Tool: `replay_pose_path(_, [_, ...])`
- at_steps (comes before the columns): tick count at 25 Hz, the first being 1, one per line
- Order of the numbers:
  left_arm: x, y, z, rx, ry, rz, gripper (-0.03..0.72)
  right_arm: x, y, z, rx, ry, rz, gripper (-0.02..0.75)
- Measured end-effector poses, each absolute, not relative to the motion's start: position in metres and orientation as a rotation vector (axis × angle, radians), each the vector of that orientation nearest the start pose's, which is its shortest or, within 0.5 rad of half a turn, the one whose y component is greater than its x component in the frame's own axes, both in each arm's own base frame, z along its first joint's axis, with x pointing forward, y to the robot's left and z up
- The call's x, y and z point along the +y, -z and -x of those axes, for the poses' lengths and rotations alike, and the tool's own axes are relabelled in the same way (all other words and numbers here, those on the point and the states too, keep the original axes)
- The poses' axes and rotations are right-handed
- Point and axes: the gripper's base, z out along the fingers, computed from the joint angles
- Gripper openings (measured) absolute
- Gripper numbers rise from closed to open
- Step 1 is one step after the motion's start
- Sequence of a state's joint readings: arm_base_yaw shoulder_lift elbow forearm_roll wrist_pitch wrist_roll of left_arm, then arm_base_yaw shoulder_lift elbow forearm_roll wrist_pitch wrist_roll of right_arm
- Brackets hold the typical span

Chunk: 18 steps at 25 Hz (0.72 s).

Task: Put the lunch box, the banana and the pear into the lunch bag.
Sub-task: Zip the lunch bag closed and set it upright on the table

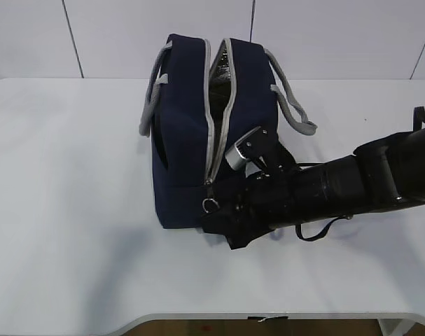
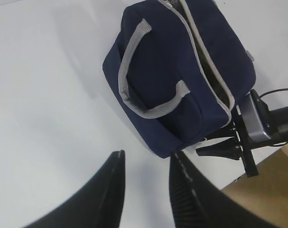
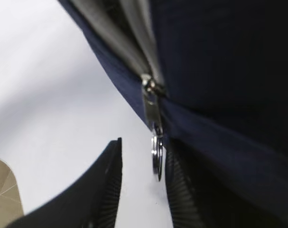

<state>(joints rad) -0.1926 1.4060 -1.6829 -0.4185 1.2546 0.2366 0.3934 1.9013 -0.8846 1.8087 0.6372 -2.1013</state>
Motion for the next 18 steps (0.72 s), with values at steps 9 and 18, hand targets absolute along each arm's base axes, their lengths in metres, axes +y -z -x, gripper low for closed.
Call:
replay_pose_path(9, [-0.0843, -0.4529, -0.2618, 2.36, 0.483, -0.527, 0.245, 0.1827, -0.1389, -0.3028, 2.054, -0.794, 0.997, 0.213])
replay_pose_path(18, [-0.0834, -0.4526, -0.2621, 2.362, 0.468, -0.527, 0.245, 0.1827, -0.1389, -0.3028, 2.076, -0.812, 0.963, 0.086])
